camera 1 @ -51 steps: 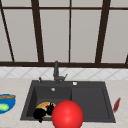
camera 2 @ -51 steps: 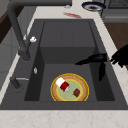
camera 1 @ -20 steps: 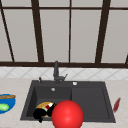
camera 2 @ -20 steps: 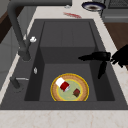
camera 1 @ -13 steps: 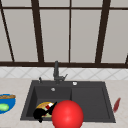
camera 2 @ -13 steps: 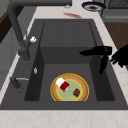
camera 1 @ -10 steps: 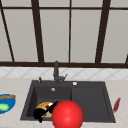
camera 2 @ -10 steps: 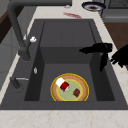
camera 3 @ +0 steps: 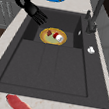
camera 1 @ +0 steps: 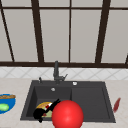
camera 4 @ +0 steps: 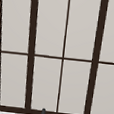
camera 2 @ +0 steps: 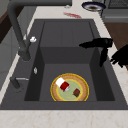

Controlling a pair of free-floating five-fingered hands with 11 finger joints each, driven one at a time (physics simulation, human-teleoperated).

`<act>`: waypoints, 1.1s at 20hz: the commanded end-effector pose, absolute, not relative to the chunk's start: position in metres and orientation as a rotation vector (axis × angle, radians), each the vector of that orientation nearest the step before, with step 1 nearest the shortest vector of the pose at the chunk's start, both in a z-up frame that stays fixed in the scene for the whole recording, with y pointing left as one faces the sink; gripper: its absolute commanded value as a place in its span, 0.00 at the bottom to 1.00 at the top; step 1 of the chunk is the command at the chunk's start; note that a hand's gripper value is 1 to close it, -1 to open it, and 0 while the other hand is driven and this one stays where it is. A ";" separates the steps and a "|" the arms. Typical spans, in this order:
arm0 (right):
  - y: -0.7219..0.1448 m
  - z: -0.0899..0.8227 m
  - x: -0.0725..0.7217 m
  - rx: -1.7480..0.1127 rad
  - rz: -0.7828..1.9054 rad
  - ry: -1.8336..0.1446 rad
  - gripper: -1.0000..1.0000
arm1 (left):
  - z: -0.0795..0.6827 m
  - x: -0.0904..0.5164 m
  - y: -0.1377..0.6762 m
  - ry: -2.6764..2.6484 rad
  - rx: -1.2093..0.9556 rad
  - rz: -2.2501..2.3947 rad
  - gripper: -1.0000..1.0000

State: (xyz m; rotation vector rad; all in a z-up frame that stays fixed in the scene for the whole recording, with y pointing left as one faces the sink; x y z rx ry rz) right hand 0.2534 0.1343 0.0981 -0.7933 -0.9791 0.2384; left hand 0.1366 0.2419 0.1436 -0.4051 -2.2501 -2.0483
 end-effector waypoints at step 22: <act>0.130 0.132 0.248 -0.845 0.568 -0.922 0.00 | 0.144 0.137 0.242 -2.250 -0.405 -2.048 0.50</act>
